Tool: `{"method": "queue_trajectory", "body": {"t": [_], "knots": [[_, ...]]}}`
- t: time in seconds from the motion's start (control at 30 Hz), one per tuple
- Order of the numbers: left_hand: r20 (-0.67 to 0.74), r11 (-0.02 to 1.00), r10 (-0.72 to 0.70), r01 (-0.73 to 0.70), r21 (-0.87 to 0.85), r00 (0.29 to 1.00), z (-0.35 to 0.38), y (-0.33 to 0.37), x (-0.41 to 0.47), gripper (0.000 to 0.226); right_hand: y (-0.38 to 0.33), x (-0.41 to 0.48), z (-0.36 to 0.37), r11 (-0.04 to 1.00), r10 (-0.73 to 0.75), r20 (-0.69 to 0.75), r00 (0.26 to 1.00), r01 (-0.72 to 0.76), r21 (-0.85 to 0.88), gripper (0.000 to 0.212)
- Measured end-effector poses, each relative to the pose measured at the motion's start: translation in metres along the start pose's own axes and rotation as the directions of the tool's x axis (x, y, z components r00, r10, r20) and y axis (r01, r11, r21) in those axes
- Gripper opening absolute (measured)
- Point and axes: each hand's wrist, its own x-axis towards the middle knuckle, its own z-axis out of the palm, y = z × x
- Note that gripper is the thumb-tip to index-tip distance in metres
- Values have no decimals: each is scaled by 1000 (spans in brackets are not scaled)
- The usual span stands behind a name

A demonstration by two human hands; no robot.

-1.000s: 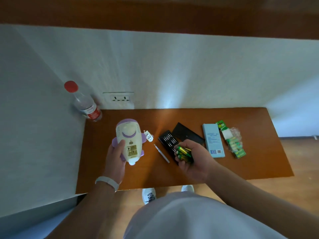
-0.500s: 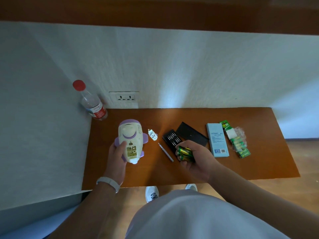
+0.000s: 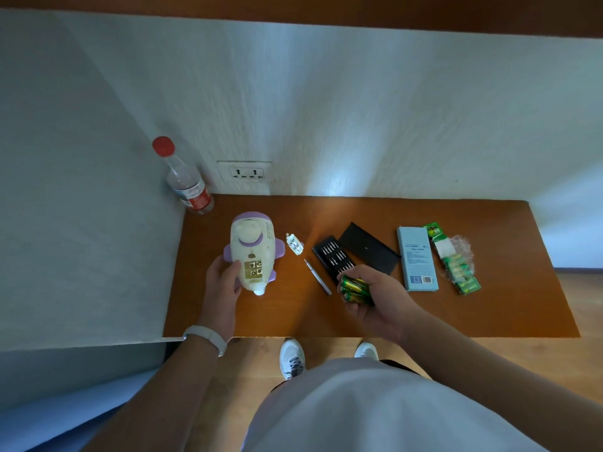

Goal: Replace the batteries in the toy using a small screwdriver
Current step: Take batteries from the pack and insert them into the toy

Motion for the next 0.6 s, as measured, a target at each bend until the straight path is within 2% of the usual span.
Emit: {"method": "queue_trajectory", "body": {"t": [0.13,0.23,0.3,0.43,0.5,0.6], "knots": [[-116,997,-43,49,56,992,-6,-14,-20,31,-2,-2,-9,1000,-7,60,998,8,-10,26],[-231,989,-50,80,123,972,-9,-32,-48,43,-8,-3,-18,999,-22,98,995,26,-35,20],[-261,969,-31,92,228,965,-2,-43,-67,41,-16,-5,-26,999,-7,83,997,11,-47,17],[-191,909,7,73,411,981,40,-58,-95,32,-35,-9,-55,998,26,54,998,-23,-53,20],[-160,867,24,59,495,987,67,-64,-102,31,-45,-11,-77,997,14,57,998,-10,-75,13],[-106,739,68,22,674,992,111,-73,-104,39,-57,-13,-113,995,-27,79,997,34,-89,13]]}}
